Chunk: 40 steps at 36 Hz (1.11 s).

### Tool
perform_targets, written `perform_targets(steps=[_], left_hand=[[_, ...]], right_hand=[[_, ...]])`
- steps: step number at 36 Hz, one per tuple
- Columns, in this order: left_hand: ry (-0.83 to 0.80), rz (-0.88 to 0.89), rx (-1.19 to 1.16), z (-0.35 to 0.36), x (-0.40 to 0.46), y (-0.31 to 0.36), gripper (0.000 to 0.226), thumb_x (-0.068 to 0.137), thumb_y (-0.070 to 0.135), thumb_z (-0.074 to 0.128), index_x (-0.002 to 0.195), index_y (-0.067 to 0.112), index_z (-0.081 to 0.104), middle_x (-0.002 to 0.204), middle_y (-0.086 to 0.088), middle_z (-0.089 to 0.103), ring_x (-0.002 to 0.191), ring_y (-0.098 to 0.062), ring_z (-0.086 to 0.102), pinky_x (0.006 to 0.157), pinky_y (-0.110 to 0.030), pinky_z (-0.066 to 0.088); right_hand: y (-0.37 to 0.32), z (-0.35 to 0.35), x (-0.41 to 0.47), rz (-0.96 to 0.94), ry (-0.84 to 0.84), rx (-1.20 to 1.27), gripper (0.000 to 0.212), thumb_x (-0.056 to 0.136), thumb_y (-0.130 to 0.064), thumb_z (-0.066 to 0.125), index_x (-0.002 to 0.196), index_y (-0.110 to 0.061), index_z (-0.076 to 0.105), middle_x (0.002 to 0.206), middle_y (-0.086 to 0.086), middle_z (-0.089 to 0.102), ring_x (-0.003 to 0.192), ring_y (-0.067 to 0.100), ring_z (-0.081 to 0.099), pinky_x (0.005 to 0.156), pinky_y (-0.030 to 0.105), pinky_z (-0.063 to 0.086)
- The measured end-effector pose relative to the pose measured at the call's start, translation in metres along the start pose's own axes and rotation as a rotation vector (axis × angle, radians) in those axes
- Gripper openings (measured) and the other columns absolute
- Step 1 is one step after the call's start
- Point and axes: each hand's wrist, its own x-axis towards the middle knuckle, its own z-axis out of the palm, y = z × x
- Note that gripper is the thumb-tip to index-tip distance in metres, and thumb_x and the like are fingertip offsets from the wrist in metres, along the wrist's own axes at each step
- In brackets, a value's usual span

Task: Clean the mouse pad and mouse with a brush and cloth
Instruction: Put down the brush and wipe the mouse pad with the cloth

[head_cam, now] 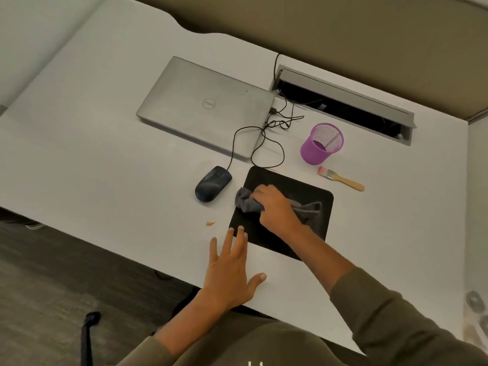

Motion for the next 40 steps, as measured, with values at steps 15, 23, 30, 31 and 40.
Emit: perform_targets(steps=[15, 23, 30, 31, 40], left_hand=[[-0.033, -0.008, -0.001, 0.002, 0.002, 0.000, 0.106, 0.084, 0.090, 0.011, 0.162, 0.023, -0.015, 0.170, -0.002, -0.025, 0.158, -0.030, -0.017, 0.121, -0.063, -0.011], [-0.043, -0.004, 0.001, 0.000, 0.002, -0.001, 0.106, 0.084, 0.091, 0.012, 0.162, 0.023, -0.015, 0.169, -0.002, -0.027, 0.157, -0.031, -0.020, 0.121, -0.064, -0.012], [-0.059, -0.006, -0.011, -0.003, 0.002, 0.000, 0.107, 0.086, 0.089, 0.020, 0.162, 0.023, -0.014, 0.169, -0.002, -0.027, 0.157, -0.031, -0.020, 0.123, -0.065, -0.009], [-0.056, -0.006, -0.007, -0.004, 0.002, 0.000, 0.107, 0.086, 0.089, 0.020, 0.162, 0.023, -0.013, 0.169, -0.002, -0.027, 0.157, -0.031, -0.020, 0.123, -0.065, -0.009], [-0.055, 0.001, -0.050, -0.006, 0.003, -0.003, 0.106, 0.086, 0.089, 0.023, 0.163, 0.024, -0.009, 0.170, 0.000, -0.023, 0.157, -0.028, -0.018, 0.122, -0.064, -0.010]], right_hand=[[0.005, -0.010, 0.006, 0.110, 0.311, 0.254, 0.043, 0.084, -0.001, 0.070, 0.124, -0.017, 0.065, 0.133, 0.004, 0.054, 0.121, 0.026, 0.050, 0.098, 0.034, 0.045], [0.017, -0.017, 0.012, 0.181, 0.115, 0.382, 0.040, 0.085, -0.008, 0.077, 0.123, -0.015, 0.066, 0.126, 0.004, 0.059, 0.117, 0.024, 0.057, 0.090, 0.029, 0.042], [0.001, -0.015, 0.012, 0.215, 0.196, 0.210, 0.048, 0.089, -0.008, 0.075, 0.134, -0.015, 0.059, 0.141, 0.005, 0.052, 0.129, 0.026, 0.049, 0.107, 0.035, 0.042], [-0.004, -0.015, 0.011, 0.151, 0.129, 0.132, 0.049, 0.090, -0.010, 0.076, 0.135, -0.016, 0.058, 0.142, 0.004, 0.050, 0.129, 0.025, 0.047, 0.106, 0.034, 0.041], [0.037, -0.035, -0.006, 0.251, 0.342, 0.277, 0.026, 0.093, -0.005, 0.069, 0.119, -0.004, 0.067, 0.126, 0.012, 0.062, 0.115, 0.028, 0.059, 0.095, 0.033, 0.046]])
